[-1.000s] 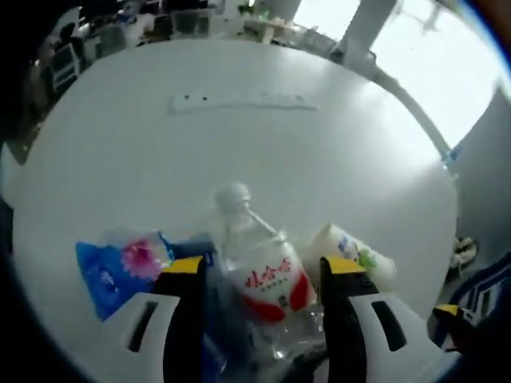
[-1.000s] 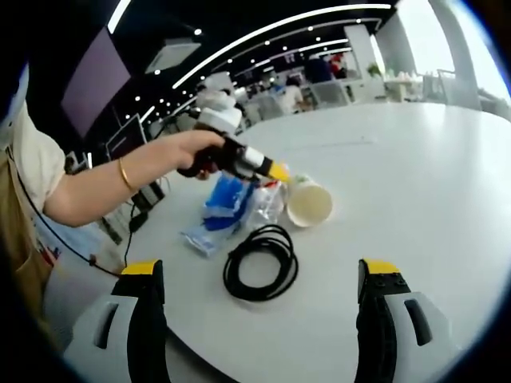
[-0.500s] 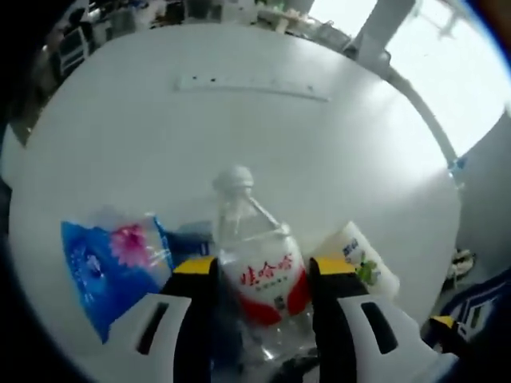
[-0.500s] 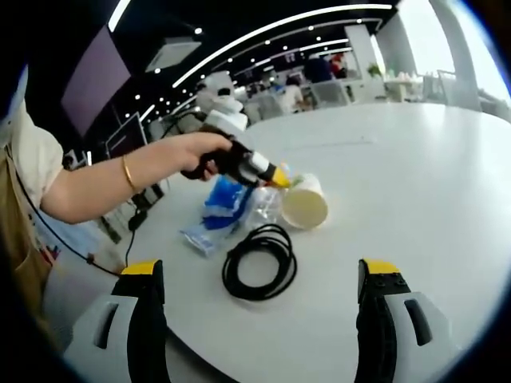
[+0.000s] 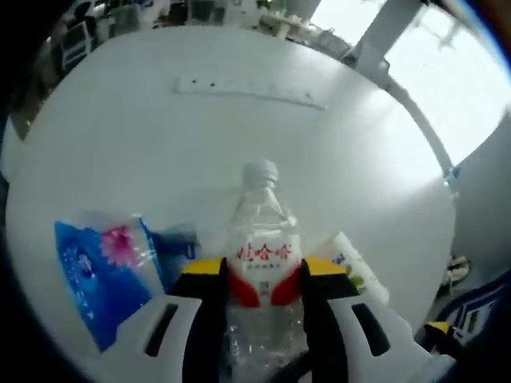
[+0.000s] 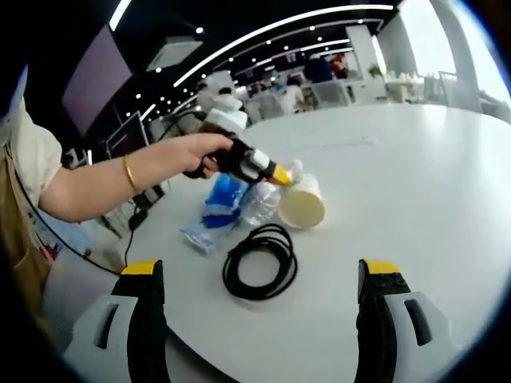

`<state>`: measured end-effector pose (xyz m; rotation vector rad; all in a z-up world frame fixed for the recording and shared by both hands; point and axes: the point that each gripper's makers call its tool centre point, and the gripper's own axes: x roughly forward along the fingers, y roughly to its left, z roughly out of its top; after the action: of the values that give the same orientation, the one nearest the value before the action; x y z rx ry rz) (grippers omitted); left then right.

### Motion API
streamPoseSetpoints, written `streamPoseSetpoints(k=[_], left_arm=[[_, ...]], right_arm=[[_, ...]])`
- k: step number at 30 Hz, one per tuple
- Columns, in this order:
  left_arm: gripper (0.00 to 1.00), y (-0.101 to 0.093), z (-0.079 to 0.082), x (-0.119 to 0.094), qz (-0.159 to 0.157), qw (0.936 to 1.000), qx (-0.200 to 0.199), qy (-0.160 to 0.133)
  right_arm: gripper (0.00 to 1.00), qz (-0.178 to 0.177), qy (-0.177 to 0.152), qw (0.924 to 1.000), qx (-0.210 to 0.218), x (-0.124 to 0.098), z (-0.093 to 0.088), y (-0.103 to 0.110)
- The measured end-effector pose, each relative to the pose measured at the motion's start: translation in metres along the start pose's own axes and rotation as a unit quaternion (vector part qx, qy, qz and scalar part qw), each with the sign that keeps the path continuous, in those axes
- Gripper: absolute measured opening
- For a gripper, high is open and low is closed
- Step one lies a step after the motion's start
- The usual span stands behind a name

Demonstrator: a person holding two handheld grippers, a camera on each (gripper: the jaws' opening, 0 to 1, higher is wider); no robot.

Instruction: Arrange the tabletop items into an orderly group along one side of the table until the central work area is clear of visible clutter.

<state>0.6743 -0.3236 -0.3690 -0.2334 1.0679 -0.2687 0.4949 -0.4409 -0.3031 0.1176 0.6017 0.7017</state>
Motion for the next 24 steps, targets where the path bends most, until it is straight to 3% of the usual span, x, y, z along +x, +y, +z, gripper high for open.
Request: streamPoseSetpoints(k=[9,15,24], left_arm=[[0.32,0.000,-0.002,-0.003,-0.005,0.9998,0.006,-0.017],[0.32,0.002,0.000,-0.008,-0.010,0.9995,0.002,-0.029],[0.31,0.002,0.015,-0.024,-0.014,0.9975,0.011,-0.069]], right_arm=[[1.00,0.004,-0.005,1.0000,0.001,0.001,0.004,0.004],[1.00,0.008,-0.013,0.9998,-0.010,0.002,0.017,0.007],[1.00,0.019,-0.026,0.9993,-0.019,0.008,0.031,0.013]])
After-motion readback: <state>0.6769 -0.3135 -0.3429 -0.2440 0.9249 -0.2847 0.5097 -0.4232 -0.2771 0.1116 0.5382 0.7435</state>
